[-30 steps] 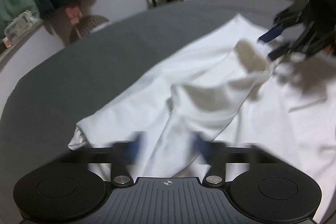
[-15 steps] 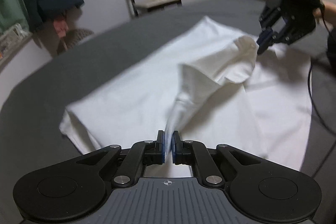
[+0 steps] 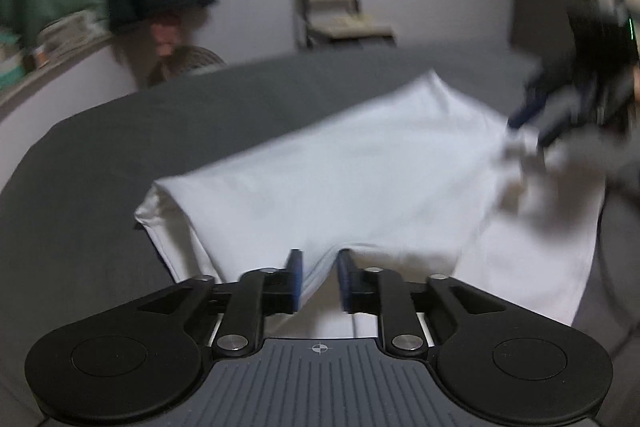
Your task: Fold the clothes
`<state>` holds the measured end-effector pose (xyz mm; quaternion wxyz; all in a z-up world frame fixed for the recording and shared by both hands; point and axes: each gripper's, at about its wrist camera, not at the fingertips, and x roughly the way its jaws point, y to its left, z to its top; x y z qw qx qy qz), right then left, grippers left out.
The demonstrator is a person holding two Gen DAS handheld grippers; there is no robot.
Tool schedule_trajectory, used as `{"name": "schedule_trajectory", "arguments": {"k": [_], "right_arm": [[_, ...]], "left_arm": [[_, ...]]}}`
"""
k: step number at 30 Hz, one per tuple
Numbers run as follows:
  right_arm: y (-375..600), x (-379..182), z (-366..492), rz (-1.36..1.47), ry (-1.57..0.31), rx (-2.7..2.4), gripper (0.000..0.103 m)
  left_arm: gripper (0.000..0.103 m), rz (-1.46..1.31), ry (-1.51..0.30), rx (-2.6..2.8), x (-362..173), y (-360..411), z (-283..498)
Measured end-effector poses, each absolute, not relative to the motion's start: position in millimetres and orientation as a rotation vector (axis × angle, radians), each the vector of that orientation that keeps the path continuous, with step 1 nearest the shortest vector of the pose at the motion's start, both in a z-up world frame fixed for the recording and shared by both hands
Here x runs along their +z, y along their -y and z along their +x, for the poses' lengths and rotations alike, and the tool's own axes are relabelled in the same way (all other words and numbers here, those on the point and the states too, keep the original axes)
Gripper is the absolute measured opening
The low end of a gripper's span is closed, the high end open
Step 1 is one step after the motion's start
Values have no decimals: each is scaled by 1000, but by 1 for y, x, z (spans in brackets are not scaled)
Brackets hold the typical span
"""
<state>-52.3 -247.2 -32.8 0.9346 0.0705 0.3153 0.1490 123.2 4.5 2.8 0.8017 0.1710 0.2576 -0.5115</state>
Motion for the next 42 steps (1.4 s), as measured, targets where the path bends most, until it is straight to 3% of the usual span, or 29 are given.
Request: {"name": "schedule_trajectory", "arguments": {"k": [7,15,26,28,29,30,34,36,42], "right_arm": [[256,-71,-34,265,-787,194,42],[270,-59,-41,280,-851,238,43],[366,-33,-61,507,-596,-154,50],[380,-37,-62,542,-572,-237,57],[383,-41,-61,556,-566,-248,62],[387,-45,-60,569,-560,-259,65],[395,-59,-53,603,-547,-309,74],[399,-65,-50,606,-546,-340,85],[417,-81,-50,679,-495,-331,86]], "left_arm": [[22,172,-575,-1117,-3,19,135],[22,246,-776,-1119,-50,45,136],[24,-244,-720,-869,-25,0,220],[48,-291,-731,-805,-26,-1,243],[82,-304,-738,-775,-28,0,254],[99,-317,-743,-751,-30,1,262],[99,-374,-775,-680,-39,5,288],[99,-392,-808,-663,-45,9,299],[99,-284,-954,-678,-70,44,316]]}}
